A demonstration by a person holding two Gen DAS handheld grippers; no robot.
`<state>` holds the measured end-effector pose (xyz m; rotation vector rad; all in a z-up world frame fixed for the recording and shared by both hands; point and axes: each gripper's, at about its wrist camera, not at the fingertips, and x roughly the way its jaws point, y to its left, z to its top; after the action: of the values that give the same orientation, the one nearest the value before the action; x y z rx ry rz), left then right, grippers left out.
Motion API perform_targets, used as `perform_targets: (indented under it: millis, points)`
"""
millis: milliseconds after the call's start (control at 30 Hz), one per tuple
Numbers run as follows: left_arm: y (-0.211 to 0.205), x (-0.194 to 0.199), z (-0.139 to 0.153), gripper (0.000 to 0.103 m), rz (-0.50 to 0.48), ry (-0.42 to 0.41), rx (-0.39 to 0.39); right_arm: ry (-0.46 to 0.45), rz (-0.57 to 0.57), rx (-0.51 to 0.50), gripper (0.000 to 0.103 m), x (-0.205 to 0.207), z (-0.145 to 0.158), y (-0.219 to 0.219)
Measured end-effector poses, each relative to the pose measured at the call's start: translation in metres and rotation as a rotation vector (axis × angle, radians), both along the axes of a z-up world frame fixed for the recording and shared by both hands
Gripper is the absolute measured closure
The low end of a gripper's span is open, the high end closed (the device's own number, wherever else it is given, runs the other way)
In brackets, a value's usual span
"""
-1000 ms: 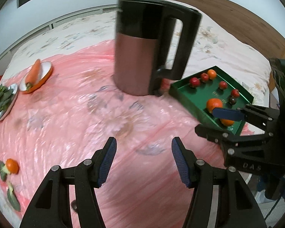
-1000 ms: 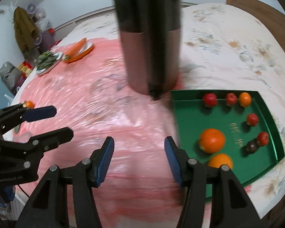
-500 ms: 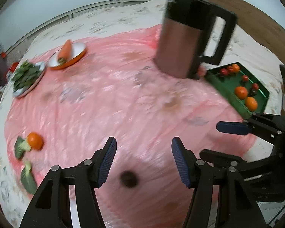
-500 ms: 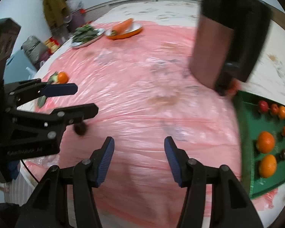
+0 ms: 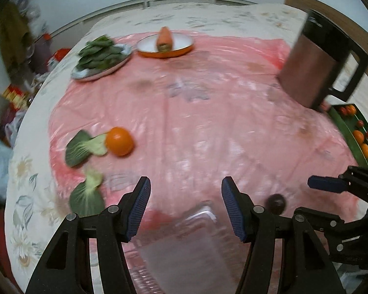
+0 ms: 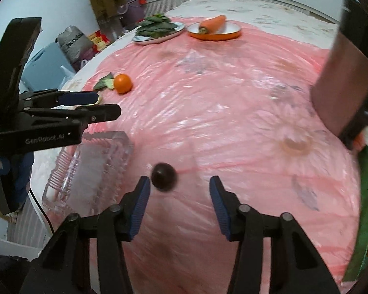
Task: Organize fruits
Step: 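Withdraw both open grippers from the tray toward the orange and dark plum, then grasp the orange with the left gripper while the right gripper grasps the dark plum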
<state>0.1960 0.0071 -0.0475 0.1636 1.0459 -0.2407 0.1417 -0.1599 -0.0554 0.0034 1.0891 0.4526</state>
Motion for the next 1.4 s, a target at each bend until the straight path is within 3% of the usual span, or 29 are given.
perform_targets:
  millis: [67,500,633,1033,1133,1200,1400]
  points:
    - [0.01,0.003,-0.003,0.049,0.025,0.001,0.001,-0.003,0.029,-0.002,0.057,0.003,-0.002,0.009]
    - [0.057,0.055,-0.014,0.049,0.154,-0.013,-0.052,0.008,0.115,-0.089,0.068,0.007,-0.021,0.034]
    - [0.062,0.069,-0.019,0.049,0.175,-0.009,-0.055,0.017,0.114,-0.09,0.069,0.009,-0.024,0.034]
    - [0.061,0.09,-0.039,0.05,0.22,0.042,-0.057,0.035,0.108,-0.076,0.083,0.012,-0.032,0.029]
    - [0.063,0.093,-0.044,0.055,0.234,0.047,-0.048,0.039,0.1,-0.06,0.086,0.013,-0.034,0.027]
    - [0.065,0.095,-0.048,0.066,0.249,0.05,-0.023,0.044,0.089,-0.047,0.091,0.013,-0.035,0.024]
    - [0.066,0.094,-0.049,0.067,0.247,0.042,-0.018,0.075,0.05,0.038,0.097,0.016,-0.037,0.013]
